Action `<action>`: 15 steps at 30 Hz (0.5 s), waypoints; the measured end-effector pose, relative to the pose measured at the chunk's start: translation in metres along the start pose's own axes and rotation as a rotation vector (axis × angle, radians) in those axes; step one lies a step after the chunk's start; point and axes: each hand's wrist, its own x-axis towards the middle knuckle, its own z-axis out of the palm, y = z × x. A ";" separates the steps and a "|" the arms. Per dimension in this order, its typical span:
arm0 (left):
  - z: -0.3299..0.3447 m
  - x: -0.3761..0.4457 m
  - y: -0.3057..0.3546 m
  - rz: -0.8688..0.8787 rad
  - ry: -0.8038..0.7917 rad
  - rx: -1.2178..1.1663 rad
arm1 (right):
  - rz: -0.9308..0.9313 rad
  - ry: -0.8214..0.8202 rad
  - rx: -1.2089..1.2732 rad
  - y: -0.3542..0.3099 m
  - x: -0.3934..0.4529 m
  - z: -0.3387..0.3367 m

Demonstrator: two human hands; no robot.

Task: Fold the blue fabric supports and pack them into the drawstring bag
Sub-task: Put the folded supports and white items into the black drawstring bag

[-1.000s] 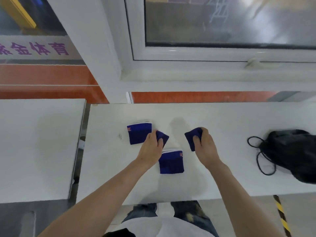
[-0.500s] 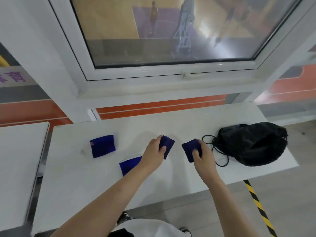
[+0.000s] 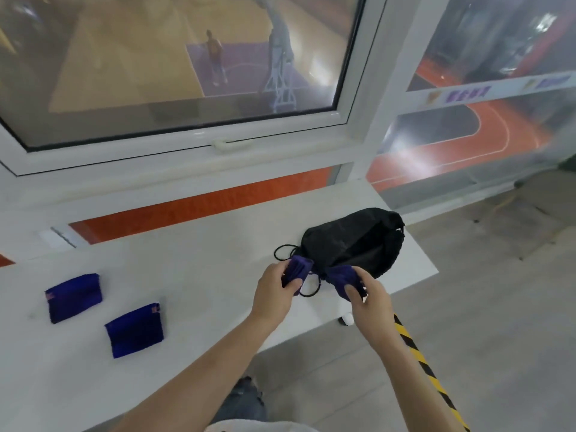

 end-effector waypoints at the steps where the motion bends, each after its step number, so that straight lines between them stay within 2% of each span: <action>1: 0.009 0.005 0.006 0.013 -0.006 0.012 | 0.009 0.012 -0.003 0.008 0.006 -0.008; 12: 0.132 0.099 0.040 -0.015 -0.248 0.108 | -0.014 0.050 -0.247 0.081 0.105 -0.077; 15: 0.159 0.122 0.045 -0.014 -0.342 0.202 | -0.026 0.035 -0.287 0.101 0.132 -0.093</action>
